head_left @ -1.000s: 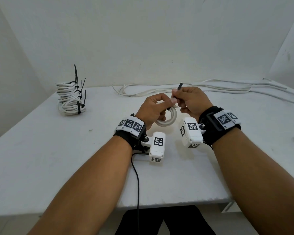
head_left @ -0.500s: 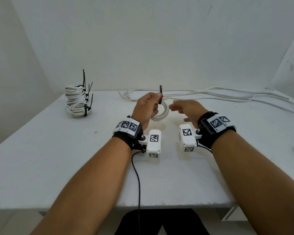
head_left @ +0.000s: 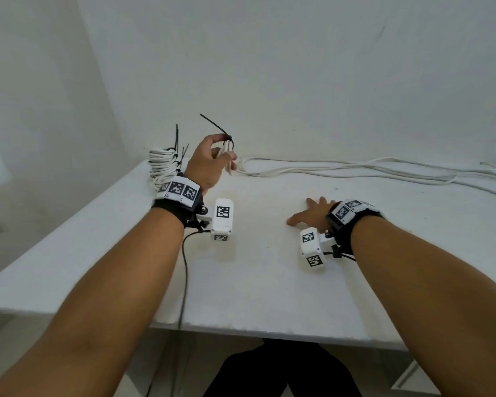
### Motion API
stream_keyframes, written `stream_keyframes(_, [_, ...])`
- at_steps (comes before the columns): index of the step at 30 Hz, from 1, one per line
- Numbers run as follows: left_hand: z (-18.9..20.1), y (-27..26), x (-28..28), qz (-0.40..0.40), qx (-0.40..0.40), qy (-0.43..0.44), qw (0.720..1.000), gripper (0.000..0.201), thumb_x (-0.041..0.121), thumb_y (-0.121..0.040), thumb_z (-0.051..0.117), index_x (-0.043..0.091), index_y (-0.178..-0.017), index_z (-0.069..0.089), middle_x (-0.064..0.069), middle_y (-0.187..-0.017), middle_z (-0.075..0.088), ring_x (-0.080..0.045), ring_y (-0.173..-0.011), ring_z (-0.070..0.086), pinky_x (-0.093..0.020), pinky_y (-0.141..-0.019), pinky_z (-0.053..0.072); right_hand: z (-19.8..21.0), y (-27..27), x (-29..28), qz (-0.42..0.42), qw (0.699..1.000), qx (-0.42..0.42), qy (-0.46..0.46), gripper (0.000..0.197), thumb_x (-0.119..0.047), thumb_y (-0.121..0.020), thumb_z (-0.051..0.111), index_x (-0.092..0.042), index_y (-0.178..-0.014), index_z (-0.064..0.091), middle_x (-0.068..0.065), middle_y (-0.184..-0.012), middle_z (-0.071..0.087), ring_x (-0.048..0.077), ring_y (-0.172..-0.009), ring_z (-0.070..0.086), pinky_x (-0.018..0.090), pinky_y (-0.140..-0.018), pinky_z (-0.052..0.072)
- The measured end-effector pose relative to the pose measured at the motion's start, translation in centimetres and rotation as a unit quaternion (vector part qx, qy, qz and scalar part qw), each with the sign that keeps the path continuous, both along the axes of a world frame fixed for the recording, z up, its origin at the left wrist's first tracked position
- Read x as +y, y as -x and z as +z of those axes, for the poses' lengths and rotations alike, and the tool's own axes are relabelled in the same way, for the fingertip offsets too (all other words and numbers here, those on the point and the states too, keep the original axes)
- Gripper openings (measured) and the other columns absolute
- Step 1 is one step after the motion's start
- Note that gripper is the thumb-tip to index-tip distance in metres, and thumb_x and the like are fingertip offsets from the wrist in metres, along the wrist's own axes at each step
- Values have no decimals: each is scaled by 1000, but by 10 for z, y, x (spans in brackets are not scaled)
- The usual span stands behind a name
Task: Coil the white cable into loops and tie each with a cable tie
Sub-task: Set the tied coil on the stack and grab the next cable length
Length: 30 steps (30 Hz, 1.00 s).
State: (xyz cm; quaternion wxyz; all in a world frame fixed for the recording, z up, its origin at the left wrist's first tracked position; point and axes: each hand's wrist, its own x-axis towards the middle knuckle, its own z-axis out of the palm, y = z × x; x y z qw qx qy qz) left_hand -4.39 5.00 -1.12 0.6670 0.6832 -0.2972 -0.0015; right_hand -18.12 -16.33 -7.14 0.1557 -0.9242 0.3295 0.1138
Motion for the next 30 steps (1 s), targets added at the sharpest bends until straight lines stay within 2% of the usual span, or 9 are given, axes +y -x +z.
stream_keyframes(4, [21,-39,41,112,-71,-130,983,40,18,-83,72,18,-115,46,-6,-105,72,-17,-79,69,-30,-75,53,-5,1,0,-3,1000,-20,-21,104,-70,-81,57,-26,-158,3,7,-165,-8,35,-150,2,43,-115,22])
stream_keyframes(8, [37,-71,76,234,-137,-282,920,42,33,-75,79,25,-105,49,3,-108,68,-24,-103,62,-41,-100,43,-7,-4,0,-11,999,-34,-25,102,-66,-82,58,-26,-158,3,6,-165,-8,34,-150,1,36,-98,35])
stream_keyframes(11, [38,-86,88,273,-150,-391,866,37,32,-78,77,25,-103,51,1,-113,66,-28,-108,58,-39,-100,33,-10,-6,-4,-7,1000,-21,-10,104,-71,-79,57,-28,-157,3,6,-165,-7,35,-150,-1,43,-112,27])
stream_keyframes(14, [28,-99,90,252,-157,-466,834,36,28,-79,76,22,-106,53,-2,-113,65,-29,-108,57,-38,-94,33,-11,-7,-7,-7,1000,-4,-6,104,-73,-78,56,-29,-157,3,6,-165,-7,36,-150,-3,48,-119,15])
stream_keyframes(17, [16,-105,84,217,-155,-481,835,35,21,-77,77,19,-105,56,-7,-114,65,-26,-95,56,-30,-77,39,-12,-8,-10,-7,1000,-2,-13,105,-73,-79,56,-29,-157,1,6,-165,-9,35,-150,-7,49,-120,10])
stream_keyframes(19, [10,-105,80,194,-162,-491,834,29,21,-78,76,18,-101,59,-8,-114,65,-25,-94,56,-27,-75,39,-15,-10,-12,-7,1000,-1,-13,107,-74,-77,56,-30,-157,1,5,-165,-10,34,-150,-8,50,-121,13])
stream_keyframes(22, [2,-104,76,173,-184,-522,815,29,25,-79,77,17,-105,67,-6,-116,67,-25,-106,60,-25,-81,42,-17,-11,-14,-12,1000,-10,-27,110,-76,-73,58,-33,-156,1,3,-165,-10,34,-150,-10,50,-117,27])
stream_keyframes(26, [-3,-102,78,158,-193,-527,812,34,30,-83,72,18,-116,70,-3,-122,67,-22,-116,58,-25,-92,41,-16,-10,-12,-7,1000,-5,-13,107,-75,-77,55,-31,-157,1,5,-165,-10,35,-150,-9,49,-121,13])
stream_keyframes(30, [-1,-98,80,161,-180,-511,825,29,31,-92,61,22,-117,71,-3,-128,65,-24,-119,56,-26,-97,40,-16,-10,-11,-7,1000,-10,-15,107,-75,-76,56,-31,-157,2,4,-165,-7,35,-150,-6,50,-118,24])
